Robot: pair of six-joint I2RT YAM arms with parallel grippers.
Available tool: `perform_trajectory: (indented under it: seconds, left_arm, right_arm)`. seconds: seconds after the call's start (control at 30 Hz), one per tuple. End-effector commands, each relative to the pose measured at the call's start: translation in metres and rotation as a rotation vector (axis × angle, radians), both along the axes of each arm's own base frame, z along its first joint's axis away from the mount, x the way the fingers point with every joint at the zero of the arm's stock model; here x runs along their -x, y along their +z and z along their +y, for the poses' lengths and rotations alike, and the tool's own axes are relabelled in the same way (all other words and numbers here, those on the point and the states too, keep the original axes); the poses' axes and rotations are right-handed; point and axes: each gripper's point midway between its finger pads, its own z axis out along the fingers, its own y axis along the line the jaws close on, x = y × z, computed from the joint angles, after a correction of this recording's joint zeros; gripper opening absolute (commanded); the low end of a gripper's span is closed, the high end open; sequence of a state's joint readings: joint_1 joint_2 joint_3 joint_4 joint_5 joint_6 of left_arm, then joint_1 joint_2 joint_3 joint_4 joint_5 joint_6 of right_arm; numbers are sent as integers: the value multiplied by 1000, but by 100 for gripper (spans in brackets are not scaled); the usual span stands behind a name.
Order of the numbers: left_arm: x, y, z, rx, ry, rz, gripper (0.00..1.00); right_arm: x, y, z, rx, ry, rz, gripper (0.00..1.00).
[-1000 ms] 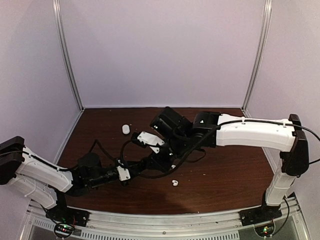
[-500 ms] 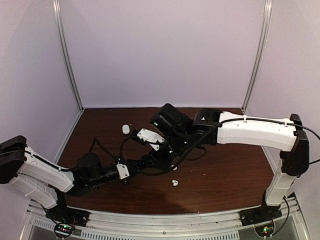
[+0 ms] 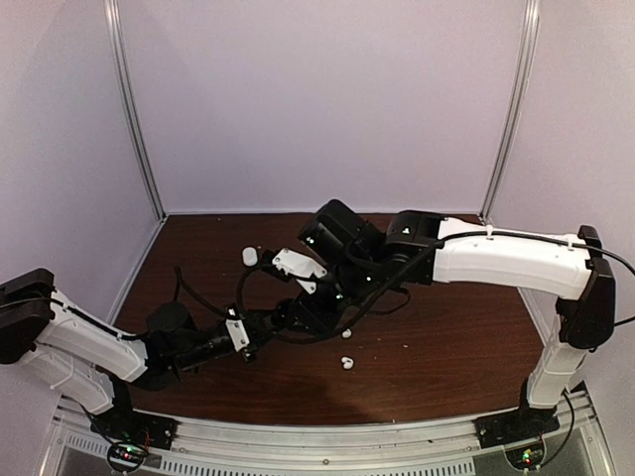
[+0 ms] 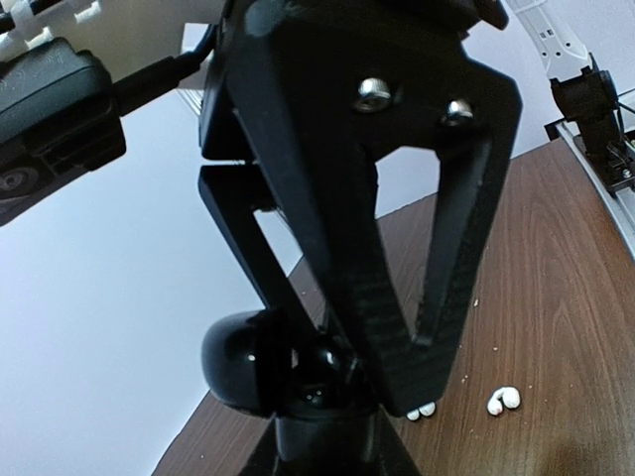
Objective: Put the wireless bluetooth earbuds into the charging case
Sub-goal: Insert the left earbud into the left side groove of the charging case, then adjust the left earbud in the left side groove of the charging case.
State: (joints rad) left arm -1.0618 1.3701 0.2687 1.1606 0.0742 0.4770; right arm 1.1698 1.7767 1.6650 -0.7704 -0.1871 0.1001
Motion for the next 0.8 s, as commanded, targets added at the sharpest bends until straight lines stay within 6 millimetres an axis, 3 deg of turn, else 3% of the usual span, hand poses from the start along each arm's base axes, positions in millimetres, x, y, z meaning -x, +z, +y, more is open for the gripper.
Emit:
perform_trajectory:
  seconds: [0.0,0.33,0.6,0.77]
  left_arm:
    - [12,13,-4,57,-58,-24,3]
    - [12,13,-5,60,-66,-10,3]
    - [24,18,-8,83,-138,33,3]
    - [36,25,-12,111,-235,106,3]
  right_arm:
    - [-6,48,7,-144,2,-63,48]
    - [-3,79,0,-255,17,-87,66]
    - [12,101,-24,-359,82,-144,70]
    - [23,104,-47,-414,158,-279,78]
